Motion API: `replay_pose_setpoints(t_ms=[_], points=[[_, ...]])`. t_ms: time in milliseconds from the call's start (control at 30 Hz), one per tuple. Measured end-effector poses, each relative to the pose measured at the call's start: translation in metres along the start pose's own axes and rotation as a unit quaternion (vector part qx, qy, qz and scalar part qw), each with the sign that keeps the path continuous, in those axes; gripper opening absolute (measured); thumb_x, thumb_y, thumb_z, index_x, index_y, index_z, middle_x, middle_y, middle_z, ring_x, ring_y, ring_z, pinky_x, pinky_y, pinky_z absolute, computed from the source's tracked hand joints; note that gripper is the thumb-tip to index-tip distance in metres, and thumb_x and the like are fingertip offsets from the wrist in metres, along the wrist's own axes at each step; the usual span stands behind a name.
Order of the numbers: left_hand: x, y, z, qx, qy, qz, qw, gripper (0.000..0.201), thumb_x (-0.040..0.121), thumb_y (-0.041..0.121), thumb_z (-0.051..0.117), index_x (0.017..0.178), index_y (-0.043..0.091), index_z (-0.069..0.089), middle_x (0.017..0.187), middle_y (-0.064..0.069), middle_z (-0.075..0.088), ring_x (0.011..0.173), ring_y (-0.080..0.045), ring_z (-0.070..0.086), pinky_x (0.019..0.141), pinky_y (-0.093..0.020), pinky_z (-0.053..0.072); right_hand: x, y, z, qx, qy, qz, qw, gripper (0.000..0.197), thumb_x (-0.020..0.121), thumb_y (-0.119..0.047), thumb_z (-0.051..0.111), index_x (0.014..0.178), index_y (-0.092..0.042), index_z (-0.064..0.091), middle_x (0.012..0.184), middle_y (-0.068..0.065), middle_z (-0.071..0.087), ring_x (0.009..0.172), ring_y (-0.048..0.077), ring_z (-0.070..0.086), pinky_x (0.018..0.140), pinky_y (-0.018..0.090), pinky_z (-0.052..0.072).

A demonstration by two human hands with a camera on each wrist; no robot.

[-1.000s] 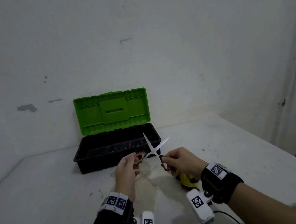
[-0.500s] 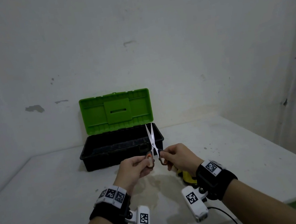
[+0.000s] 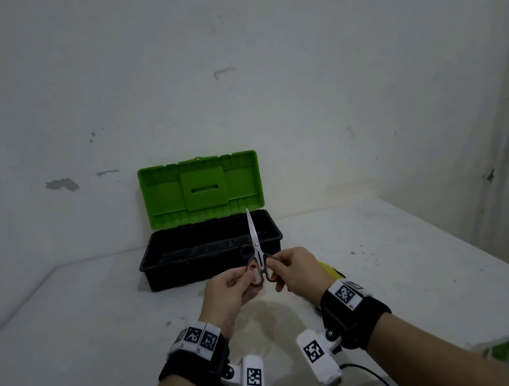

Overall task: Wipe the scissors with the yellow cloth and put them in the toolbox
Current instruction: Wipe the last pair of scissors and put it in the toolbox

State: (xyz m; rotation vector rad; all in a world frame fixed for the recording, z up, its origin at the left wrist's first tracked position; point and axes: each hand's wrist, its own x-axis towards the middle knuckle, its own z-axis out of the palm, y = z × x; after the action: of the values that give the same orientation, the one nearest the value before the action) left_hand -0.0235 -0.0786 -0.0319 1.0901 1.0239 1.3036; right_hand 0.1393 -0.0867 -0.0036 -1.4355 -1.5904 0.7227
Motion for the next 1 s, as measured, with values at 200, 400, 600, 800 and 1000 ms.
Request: replay_pose_setpoints(t_ms=[200,400,600,800,1000], points=[[0.003,0.01,0.0,-0.016,-0.001,-0.026,1.0,0.011,0.094,0.003,0.064,0.099,0.0,0.073,0.093,-0.015,0.076,0.083,-0.023,0.075,0.069,-0.022,0.06,0.006,-0.004,0.005,-0.008,0.062,-0.03,0.998,0.023,0.09,-0.033,0.066,0.087,-0.013,0.055,0.076,0.007,0.07,0.054,0.017,0.067,0.046,0.025,0.048],[0.017,0.027,0.004,0.007,-0.016,-0.024,1.0,0.014,0.095,0.003,0.063,0.104,-0.004,0.071,0.098,-0.02,0.074,0.082,-0.023,0.074,0.067,-0.021,0.059,0.023,-0.015,0.012,-0.129,0.085,-0.058,0.986,0.035,0.081,-0.04,0.075,0.065,-0.015,0.056,0.064,-0.001,0.058,0.06,0.014,0.052,0.05,0.021,0.036],[0.046,0.042,0.0,0.052,-0.034,-0.017,0.998,0.02,0.093,0.007,0.068,0.111,-0.003,0.07,0.1,-0.017,0.076,0.085,-0.024,0.076,0.078,-0.032,0.063,0.05,-0.034,0.01,-0.18,0.068,-0.045,0.98,0.054,0.084,-0.038,0.069,0.045,-0.015,0.041,0.042,0.0,0.04,0.04,0.014,0.037,0.04,0.025,0.026],[0.104,0.073,-0.049,0.138,0.009,0.03,0.99,0.012,0.099,0.02,0.06,0.104,0.012,0.068,0.103,-0.009,0.072,0.085,-0.017,0.071,0.074,-0.027,0.059,0.109,-0.045,0.025,-0.207,0.068,-0.004,0.976,0.055,0.085,-0.046,0.067,0.05,-0.009,0.046,0.045,0.001,0.043,0.037,0.016,0.04,0.038,0.023,0.03],[0.18,0.088,-0.156,0.263,0.087,0.048,0.96,0.021,0.101,0.028,0.056,0.113,0.013,0.066,0.117,-0.011,0.067,0.1,-0.023,0.064,0.089,-0.038,0.055,0.167,-0.062,0.072,-0.269,0.009,0.028,0.963,0.054,0.087,-0.049,0.065,0.054,-0.01,0.046,0.048,0.001,0.043,0.037,0.012,0.041,0.031,0.018,0.029]])
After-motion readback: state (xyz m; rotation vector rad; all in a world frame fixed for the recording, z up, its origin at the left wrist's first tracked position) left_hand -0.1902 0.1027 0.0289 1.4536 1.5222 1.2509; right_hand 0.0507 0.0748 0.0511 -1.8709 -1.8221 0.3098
